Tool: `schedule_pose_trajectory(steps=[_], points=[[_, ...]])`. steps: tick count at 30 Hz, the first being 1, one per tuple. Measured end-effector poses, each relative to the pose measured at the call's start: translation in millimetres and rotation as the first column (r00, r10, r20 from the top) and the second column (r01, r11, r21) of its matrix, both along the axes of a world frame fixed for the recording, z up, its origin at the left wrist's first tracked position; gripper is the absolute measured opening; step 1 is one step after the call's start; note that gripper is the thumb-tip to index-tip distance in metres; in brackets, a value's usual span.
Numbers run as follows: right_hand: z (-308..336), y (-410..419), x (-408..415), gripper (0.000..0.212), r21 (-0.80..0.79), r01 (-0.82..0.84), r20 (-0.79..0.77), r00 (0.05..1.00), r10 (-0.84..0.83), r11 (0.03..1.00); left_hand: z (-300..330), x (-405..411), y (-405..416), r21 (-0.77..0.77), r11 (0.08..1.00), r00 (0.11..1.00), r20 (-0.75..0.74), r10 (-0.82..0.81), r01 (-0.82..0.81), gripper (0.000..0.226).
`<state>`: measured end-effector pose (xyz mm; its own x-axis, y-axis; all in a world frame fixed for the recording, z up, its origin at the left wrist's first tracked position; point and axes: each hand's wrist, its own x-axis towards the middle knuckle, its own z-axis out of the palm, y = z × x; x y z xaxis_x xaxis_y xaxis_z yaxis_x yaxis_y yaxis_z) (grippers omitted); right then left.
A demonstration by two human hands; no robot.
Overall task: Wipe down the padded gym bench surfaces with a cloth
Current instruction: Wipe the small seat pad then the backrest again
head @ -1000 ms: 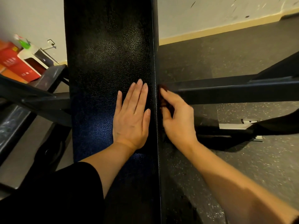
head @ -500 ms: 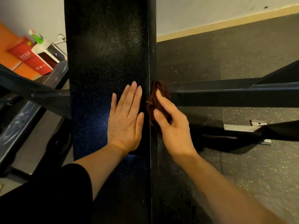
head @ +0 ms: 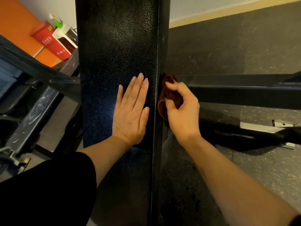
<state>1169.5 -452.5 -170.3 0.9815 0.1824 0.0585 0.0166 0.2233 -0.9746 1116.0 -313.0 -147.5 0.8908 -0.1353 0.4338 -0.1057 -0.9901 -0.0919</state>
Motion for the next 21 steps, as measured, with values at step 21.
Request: schedule_pose_trajectory(steps=[21], points=[[9.7, -7.9, -21.7, 0.056, 0.144, -0.004, -0.228, 0.973, 0.037, 0.990, 1.9, -2.4, -1.5, -0.012, 1.000, 0.998, -0.051, 0.023, -0.023, 0.057]])
